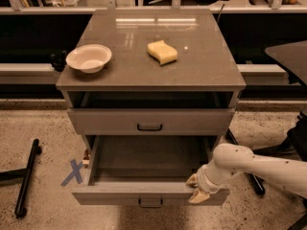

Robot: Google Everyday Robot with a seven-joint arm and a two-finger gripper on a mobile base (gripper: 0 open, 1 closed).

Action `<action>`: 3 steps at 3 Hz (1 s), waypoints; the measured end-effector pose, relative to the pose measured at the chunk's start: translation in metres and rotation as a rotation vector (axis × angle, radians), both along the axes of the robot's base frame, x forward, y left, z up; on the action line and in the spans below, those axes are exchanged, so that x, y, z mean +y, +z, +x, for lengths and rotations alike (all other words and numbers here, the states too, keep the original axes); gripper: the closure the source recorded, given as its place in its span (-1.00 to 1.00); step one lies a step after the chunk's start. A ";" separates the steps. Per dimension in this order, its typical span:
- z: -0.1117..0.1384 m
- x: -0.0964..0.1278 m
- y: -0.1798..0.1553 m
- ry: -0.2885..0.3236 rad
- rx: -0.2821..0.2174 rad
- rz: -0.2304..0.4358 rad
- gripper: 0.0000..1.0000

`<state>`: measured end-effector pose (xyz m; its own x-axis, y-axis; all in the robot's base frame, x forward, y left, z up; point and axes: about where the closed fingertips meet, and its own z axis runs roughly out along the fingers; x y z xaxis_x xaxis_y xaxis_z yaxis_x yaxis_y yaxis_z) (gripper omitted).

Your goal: Open middle drawer

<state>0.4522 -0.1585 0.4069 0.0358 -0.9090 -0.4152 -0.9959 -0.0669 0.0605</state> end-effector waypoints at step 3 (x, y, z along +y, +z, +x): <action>-0.003 0.002 -0.001 0.011 0.005 0.001 -1.00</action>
Offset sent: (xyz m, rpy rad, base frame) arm 0.0000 0.0000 0.0000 0.0000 0.0000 0.0000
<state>0.4491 -0.1570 0.4061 0.0435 -0.9080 -0.4167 -0.9948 -0.0777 0.0656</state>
